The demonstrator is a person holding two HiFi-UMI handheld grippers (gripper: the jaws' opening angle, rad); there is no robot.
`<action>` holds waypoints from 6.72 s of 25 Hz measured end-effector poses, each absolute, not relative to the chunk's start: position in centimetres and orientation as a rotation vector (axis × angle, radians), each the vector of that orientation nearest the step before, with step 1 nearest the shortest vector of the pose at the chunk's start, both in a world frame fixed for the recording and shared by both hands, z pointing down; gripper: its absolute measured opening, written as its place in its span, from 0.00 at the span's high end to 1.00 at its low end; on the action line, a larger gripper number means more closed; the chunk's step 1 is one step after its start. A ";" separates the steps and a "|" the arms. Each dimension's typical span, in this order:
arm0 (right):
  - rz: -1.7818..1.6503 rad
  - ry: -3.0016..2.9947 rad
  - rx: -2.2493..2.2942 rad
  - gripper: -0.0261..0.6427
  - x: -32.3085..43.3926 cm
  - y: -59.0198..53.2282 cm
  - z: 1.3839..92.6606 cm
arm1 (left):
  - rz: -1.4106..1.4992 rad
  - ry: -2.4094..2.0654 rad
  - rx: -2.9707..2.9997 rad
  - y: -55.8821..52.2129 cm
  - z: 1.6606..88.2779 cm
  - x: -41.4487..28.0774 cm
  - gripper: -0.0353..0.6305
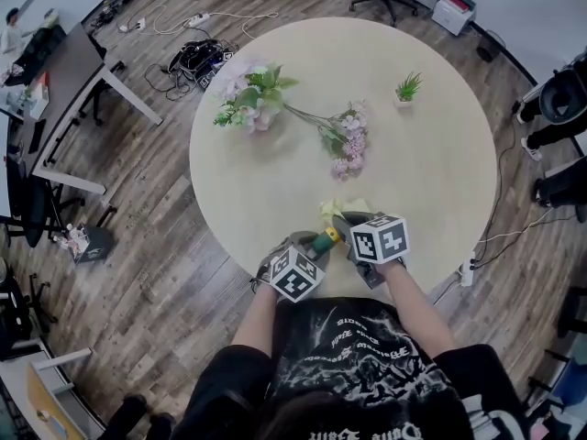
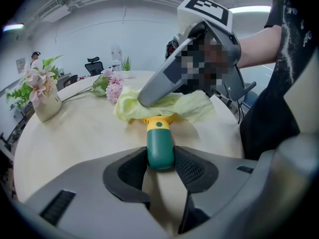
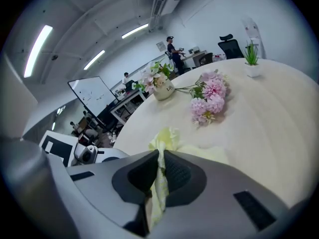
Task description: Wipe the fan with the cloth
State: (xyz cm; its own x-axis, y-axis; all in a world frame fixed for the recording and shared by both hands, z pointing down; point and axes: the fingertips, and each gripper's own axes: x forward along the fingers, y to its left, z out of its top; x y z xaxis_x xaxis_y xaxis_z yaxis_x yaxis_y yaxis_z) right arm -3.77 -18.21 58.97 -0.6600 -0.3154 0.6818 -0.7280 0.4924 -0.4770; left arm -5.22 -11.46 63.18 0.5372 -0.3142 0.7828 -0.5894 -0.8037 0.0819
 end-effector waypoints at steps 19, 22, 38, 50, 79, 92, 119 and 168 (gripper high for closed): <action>1.419 -2.131 0.393 0.92 -9.0 -12.0 60.7 | 1.034 -0.743 2.496 -11.4 63.4 -5.5 0.66; 1.504 -2.101 0.326 0.92 -9.0 -11.6 60.6 | 1.029 -0.726 2.502 -11.3 63.2 -5.4 0.66; 1.444 -2.114 0.427 0.92 -4.8 -11.6 61.7 | 1.036 -0.729 2.478 -11.6 63.2 -5.6 0.68; 1.476 -2.186 0.549 0.92 -4.0 -11.2 62.7 | 1.023 -0.692 2.366 -11.5 63.2 -5.3 0.68; 1.729 -2.172 1.160 0.92 5.9 -17.1 62.4 | 1.203 -0.624 2.433 -11.2 63.7 -5.0 0.68; 1.273 -2.155 0.584 0.92 3.9 -21.9 62.1 | 1.297 -0.500 2.459 -11.1 63.6 -4.8 0.68; 0.743 -1.541 -0.343 0.92 -6.0 -14.9 63.0 | 1.386 -0.390 2.495 -11.3 63.8 -5.0 0.68; 0.562 -1.952 0.769 0.57 12.0 -12.8 63.1 | 0.998 -0.738 2.200 -14.2 62.4 -2.5 0.66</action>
